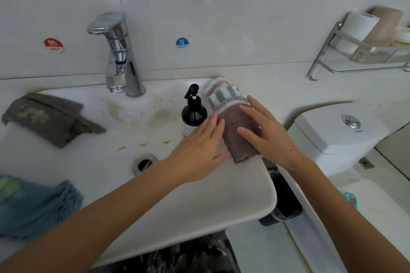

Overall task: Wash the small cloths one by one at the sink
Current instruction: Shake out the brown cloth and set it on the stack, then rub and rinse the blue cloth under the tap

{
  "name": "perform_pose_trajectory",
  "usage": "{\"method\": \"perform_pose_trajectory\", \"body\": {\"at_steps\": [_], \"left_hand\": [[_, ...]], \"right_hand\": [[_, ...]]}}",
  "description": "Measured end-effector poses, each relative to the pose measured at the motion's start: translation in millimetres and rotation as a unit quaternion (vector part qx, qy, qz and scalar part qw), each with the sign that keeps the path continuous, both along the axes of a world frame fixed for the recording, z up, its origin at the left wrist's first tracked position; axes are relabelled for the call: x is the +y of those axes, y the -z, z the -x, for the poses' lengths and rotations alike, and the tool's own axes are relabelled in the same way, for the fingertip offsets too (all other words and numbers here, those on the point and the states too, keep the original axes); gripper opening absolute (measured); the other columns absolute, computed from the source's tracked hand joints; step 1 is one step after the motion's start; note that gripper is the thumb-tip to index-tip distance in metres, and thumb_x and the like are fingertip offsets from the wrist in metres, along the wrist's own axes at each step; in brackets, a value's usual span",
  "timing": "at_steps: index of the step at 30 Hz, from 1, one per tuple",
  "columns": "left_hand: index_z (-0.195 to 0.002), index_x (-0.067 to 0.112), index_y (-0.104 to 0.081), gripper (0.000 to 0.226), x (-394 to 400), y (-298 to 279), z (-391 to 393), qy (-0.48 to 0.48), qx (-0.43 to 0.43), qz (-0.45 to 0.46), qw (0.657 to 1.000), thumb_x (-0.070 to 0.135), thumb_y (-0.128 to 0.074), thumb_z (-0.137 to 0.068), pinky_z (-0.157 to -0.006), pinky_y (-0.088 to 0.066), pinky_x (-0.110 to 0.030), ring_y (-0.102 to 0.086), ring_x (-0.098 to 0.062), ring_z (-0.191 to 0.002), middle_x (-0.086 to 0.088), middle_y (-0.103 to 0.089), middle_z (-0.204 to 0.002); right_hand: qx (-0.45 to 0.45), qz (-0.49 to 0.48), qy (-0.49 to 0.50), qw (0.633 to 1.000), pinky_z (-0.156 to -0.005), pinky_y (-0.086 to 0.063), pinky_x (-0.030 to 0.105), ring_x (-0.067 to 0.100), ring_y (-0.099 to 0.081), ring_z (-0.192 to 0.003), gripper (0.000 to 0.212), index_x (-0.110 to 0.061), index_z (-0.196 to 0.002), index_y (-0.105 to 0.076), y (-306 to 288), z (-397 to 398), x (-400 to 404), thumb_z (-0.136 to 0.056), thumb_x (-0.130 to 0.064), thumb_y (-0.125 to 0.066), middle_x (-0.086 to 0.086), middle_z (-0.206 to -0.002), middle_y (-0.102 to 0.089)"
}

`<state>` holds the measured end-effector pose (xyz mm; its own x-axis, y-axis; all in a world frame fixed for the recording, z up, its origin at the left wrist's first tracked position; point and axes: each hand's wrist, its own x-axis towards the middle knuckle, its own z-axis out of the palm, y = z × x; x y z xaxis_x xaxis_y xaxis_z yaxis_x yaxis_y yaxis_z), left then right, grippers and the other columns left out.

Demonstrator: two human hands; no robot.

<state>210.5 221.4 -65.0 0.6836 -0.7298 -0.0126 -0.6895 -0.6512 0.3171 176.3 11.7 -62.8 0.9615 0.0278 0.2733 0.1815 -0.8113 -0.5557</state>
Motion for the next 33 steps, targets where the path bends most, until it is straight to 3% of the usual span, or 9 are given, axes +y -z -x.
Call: {"method": "perform_pose_trajectory", "body": {"at_steps": [4, 7, 11, 18, 23, 25, 27, 30, 33], "left_hand": [[-0.154, 0.025, -0.005, 0.069, 56.4, -20.8, 11.7, 0.003, 0.052, -0.075, 0.996, 0.050, -0.037, -0.100, -0.115, -0.023, -0.031, -0.015, -0.015, -0.146, 0.004, -0.003, -0.162], [-0.151, 0.035, -0.019, 0.059, 111.1, -31.3, 8.6, -0.064, 0.064, -0.102, 0.991, 0.051, -0.040, -0.098, -0.104, -0.035, -0.030, -0.039, -0.012, -0.132, 0.010, -0.028, -0.154], [-0.150, 0.035, -0.023, 0.057, 190.8, -43.2, 5.5, -0.163, 0.040, -0.138, 0.976, 0.049, -0.042, -0.098, -0.107, -0.034, -0.030, -0.037, -0.015, -0.136, 0.007, -0.034, -0.153], [-0.146, 0.031, -0.036, 0.054, 292.6, -58.5, 19.1, -0.297, -0.023, -0.200, 0.933, 0.045, -0.049, -0.096, -0.100, -0.038, -0.031, -0.032, -0.017, -0.132, 0.004, -0.038, -0.147], [-0.139, 0.027, -0.047, 0.060, 316.5, -46.1, 29.9, -0.313, -0.038, -0.212, 0.925, 0.053, -0.060, -0.086, -0.088, -0.042, -0.035, -0.037, -0.021, -0.127, 0.001, -0.039, -0.143], [-0.118, 0.021, -0.066, 0.050, 321.9, -37.9, 30.9, -0.290, -0.074, -0.188, 0.936, 0.043, -0.077, -0.075, -0.070, -0.042, -0.035, -0.050, -0.027, -0.111, -0.004, -0.053, -0.128], [-0.083, 0.016, -0.072, 0.032, 320.8, -35.7, 30.2, -0.247, -0.120, -0.183, 0.944, 0.032, -0.089, -0.061, -0.055, -0.035, -0.027, -0.059, -0.026, -0.084, -0.004, -0.063, -0.099], [-0.082, 0.020, -0.064, 0.016, 309.2, -34.6, 24.5, -0.231, -0.107, -0.138, 0.957, 0.032, -0.075, -0.080, -0.060, -0.033, -0.026, -0.051, -0.016, -0.087, 0.007, -0.055, -0.094], [-0.080, 0.016, -0.063, 0.021, 293.1, -37.8, 14.2, -0.227, -0.003, -0.052, 0.972, 0.036, -0.067, -0.085, -0.067, -0.042, -0.025, -0.051, -0.009, -0.078, 0.010, -0.054, -0.086]], "right_hand": [[-0.089, 0.066, -0.049, 0.993, -0.105, -0.027, 0.016, 0.012, -0.042, -0.129, 0.048, -0.017, -0.127, -0.062, -17.8, 4.7, 42.0, -0.092, -0.045, -0.046, 0.001, -0.140, -0.053], [-0.058, 0.073, -0.115, 0.989, -0.097, -0.042, 0.024, 0.013, -0.054, -0.117, 0.046, -0.019, -0.123, -0.065, -26.6, -0.8, 86.5, -0.093, -0.047, -0.044, -0.003, -0.126, -0.063], [0.013, 0.103, -0.193, 0.976, -0.096, -0.044, 0.027, 0.008, -0.054, -0.117, 0.035, -0.024, -0.129, -0.061, -32.4, -16.2, 147.9, -0.099, -0.039, -0.052, -0.007, -0.127, -0.062], [0.040, 0.147, -0.286, 0.946, -0.095, -0.044, 0.029, 0.010, -0.055, -0.117, 0.036, -0.023, -0.132, -0.058, -33.3, -39.3, 227.4, -0.101, -0.037, -0.049, -0.007, -0.129, -0.062], [0.058, 0.146, -0.301, 0.941, -0.094, -0.045, 0.027, 0.008, -0.057, -0.113, 0.034, -0.024, -0.132, -0.058, -23.4, -39.9, 240.4, -0.101, -0.037, -0.048, -0.008, -0.124, -0.064], [0.074, 0.146, -0.299, 0.940, -0.092, -0.042, 0.023, 0.004, -0.056, -0.111, 0.034, -0.025, -0.131, -0.058, -20.2, -39.6, 237.4, -0.101, -0.037, -0.048, -0.010, -0.122, -0.064], [0.083, 0.133, -0.292, 0.943, -0.092, -0.044, 0.024, 0.001, -0.057, -0.107, 0.032, -0.025, -0.129, -0.060, -18.5, -39.2, 234.0, -0.101, -0.036, -0.050, -0.011, -0.118, -0.066], [0.097, 0.090, -0.281, 0.950, -0.091, -0.049, 0.031, -0.001, -0.060, -0.100, 0.028, -0.024, -0.124, -0.064, -14.3, -40.4, 228.8, -0.099, -0.033, -0.053, -0.013, -0.111, -0.069], [0.115, 0.046, -0.273, 0.954, -0.089, -0.052, 0.034, 0.001, -0.063, -0.096, 0.026, -0.023, -0.122, -0.065, -12.0, -43.9, 223.9, -0.098, -0.030, -0.057, -0.013, -0.107, -0.069]]}}
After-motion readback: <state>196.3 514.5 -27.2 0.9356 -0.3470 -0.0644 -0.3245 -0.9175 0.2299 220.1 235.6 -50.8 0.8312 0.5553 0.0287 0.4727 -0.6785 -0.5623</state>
